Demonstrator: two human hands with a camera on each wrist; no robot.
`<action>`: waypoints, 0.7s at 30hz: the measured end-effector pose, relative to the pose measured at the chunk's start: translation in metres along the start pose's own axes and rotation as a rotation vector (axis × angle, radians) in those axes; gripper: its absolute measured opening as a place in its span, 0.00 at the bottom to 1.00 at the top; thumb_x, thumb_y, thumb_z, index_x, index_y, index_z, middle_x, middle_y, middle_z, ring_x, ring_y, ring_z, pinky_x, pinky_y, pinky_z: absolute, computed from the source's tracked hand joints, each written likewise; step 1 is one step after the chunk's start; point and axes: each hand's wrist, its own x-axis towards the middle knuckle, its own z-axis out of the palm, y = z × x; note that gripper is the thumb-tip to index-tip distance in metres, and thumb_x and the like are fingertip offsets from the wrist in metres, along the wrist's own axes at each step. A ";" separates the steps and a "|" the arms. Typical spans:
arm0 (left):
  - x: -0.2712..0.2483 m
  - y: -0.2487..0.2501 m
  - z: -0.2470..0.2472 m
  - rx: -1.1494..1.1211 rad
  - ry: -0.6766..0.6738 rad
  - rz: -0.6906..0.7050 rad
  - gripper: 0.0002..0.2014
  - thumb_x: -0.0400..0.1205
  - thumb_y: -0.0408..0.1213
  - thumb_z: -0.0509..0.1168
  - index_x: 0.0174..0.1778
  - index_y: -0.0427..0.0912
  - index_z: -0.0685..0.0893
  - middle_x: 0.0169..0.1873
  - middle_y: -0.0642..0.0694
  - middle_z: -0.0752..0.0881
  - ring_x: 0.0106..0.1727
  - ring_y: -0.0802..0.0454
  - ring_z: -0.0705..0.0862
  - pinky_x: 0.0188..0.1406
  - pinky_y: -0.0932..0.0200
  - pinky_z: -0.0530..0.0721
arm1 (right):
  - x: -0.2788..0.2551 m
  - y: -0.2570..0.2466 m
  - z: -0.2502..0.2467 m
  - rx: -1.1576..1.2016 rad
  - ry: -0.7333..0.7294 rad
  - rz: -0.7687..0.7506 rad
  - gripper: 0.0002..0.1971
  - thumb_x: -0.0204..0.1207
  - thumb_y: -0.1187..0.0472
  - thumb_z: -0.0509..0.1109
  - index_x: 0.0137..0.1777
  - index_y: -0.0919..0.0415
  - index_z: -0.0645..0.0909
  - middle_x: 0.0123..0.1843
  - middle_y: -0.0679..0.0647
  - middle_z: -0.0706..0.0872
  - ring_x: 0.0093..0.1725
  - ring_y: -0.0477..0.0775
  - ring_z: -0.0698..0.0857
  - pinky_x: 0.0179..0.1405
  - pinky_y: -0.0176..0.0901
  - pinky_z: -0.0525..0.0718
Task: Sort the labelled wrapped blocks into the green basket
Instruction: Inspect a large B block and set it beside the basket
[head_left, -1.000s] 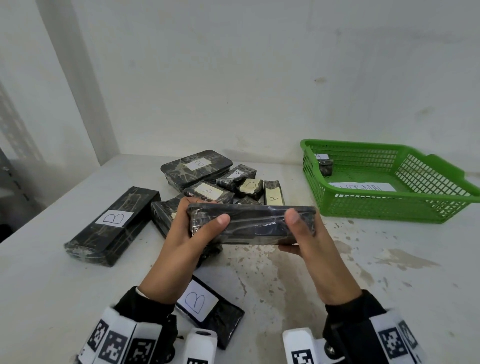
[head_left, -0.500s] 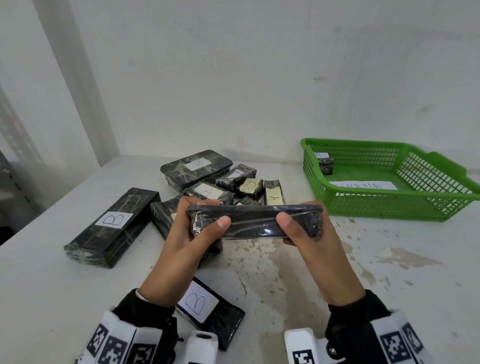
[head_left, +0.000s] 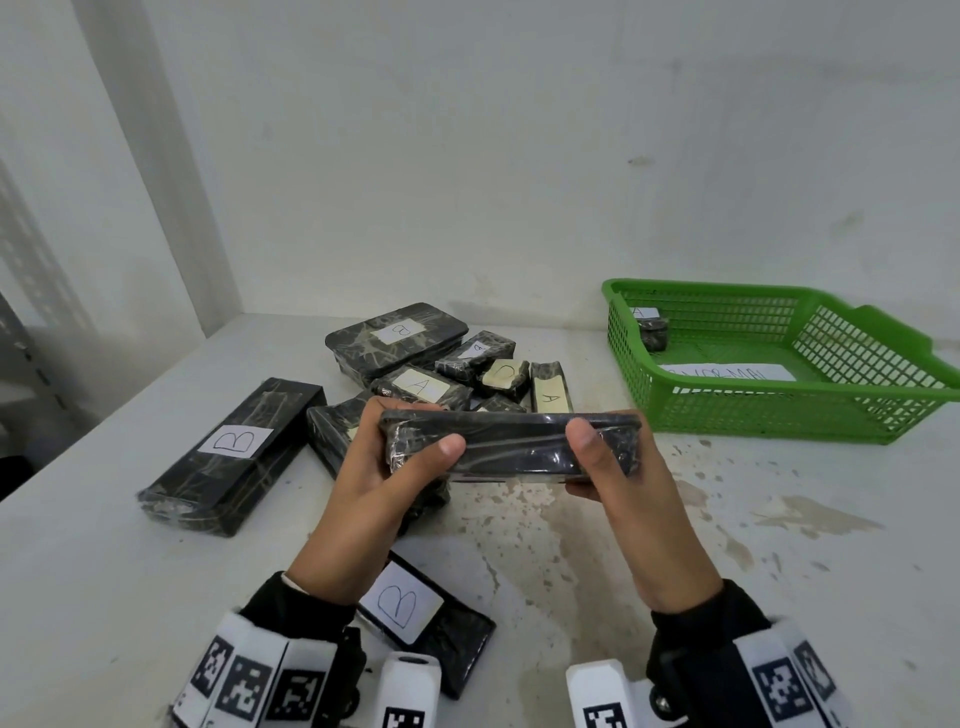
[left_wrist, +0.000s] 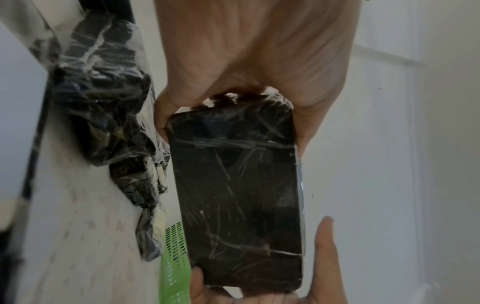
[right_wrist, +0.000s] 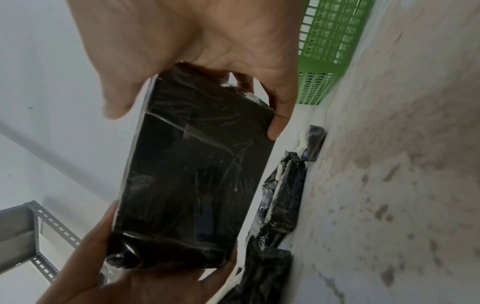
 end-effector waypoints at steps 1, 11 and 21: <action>0.000 0.000 0.000 -0.001 0.002 0.004 0.29 0.67 0.48 0.75 0.57 0.34 0.76 0.56 0.28 0.83 0.61 0.33 0.84 0.61 0.51 0.84 | -0.001 0.000 0.000 -0.004 0.005 -0.009 0.31 0.53 0.25 0.75 0.49 0.44 0.80 0.49 0.46 0.90 0.51 0.46 0.89 0.60 0.54 0.85; 0.001 -0.001 0.001 0.005 0.036 -0.012 0.31 0.65 0.51 0.76 0.59 0.37 0.79 0.55 0.38 0.87 0.57 0.44 0.87 0.58 0.54 0.84 | 0.000 0.001 0.000 0.032 0.022 -0.037 0.28 0.56 0.39 0.81 0.51 0.55 0.79 0.44 0.43 0.91 0.46 0.41 0.89 0.50 0.41 0.82; 0.001 0.002 -0.002 0.007 0.031 0.004 0.36 0.64 0.56 0.78 0.61 0.37 0.78 0.58 0.36 0.85 0.60 0.44 0.86 0.58 0.56 0.84 | 0.001 0.005 0.000 0.019 0.022 -0.061 0.41 0.56 0.15 0.62 0.50 0.52 0.76 0.46 0.48 0.89 0.49 0.45 0.88 0.54 0.45 0.87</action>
